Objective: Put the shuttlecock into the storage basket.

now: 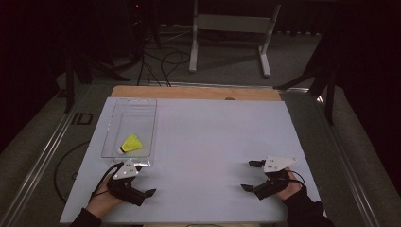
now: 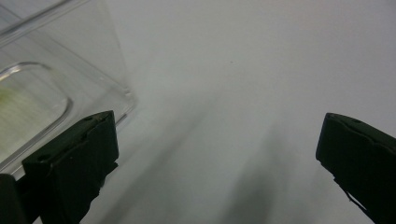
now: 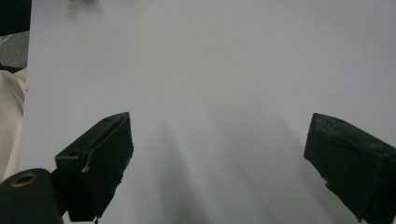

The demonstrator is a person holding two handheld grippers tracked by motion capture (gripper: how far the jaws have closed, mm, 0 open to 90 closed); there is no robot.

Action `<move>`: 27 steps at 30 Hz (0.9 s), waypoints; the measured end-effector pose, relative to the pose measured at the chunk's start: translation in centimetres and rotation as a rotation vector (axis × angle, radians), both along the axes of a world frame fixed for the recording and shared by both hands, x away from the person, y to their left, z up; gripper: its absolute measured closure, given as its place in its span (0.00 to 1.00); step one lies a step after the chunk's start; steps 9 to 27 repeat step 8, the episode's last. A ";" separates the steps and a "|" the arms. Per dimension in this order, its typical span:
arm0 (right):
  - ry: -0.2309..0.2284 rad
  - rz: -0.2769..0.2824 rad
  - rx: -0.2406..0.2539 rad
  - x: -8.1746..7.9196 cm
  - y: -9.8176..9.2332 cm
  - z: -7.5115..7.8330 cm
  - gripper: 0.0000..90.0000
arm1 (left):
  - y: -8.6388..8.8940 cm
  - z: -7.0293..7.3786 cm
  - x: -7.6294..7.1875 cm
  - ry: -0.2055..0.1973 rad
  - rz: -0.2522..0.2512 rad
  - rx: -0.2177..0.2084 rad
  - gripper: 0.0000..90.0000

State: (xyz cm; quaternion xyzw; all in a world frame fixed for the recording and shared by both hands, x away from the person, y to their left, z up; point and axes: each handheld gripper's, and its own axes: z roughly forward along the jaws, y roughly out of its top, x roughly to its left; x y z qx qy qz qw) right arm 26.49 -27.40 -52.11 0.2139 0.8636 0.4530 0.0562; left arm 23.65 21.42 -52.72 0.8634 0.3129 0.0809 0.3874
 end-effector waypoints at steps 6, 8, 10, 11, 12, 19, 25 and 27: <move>-0.006 -0.001 -0.007 0.0 -0.1 0.0 0.09 | 0.2 -0.3 0.1 0.000 0.017 -0.014 0.00; -0.008 -0.001 -0.009 0.0 0.0 0.0 0.09 | 0.2 -0.3 0.1 -0.003 0.010 -0.013 0.00; -0.008 -0.001 -0.009 0.0 0.0 0.0 0.09 | 0.2 -0.3 0.1 -0.003 0.010 -0.013 0.00; -0.008 -0.001 -0.009 0.0 0.0 0.0 0.09 | 0.2 -0.3 0.1 -0.003 0.010 -0.013 0.00; -0.008 -0.001 -0.009 0.0 0.0 0.0 0.09 | 0.2 -0.3 0.1 -0.003 0.010 -0.013 0.00; -0.008 -0.001 -0.009 0.0 0.0 0.0 0.09 | 0.2 -0.3 0.1 -0.003 0.010 -0.013 0.00; -0.008 -0.001 -0.009 0.0 0.0 0.0 0.09 | 0.2 -0.3 0.1 -0.003 0.010 -0.013 0.00; -0.008 -0.001 -0.009 0.0 0.0 0.0 0.09 | 0.2 -0.3 0.1 -0.003 0.010 -0.013 0.00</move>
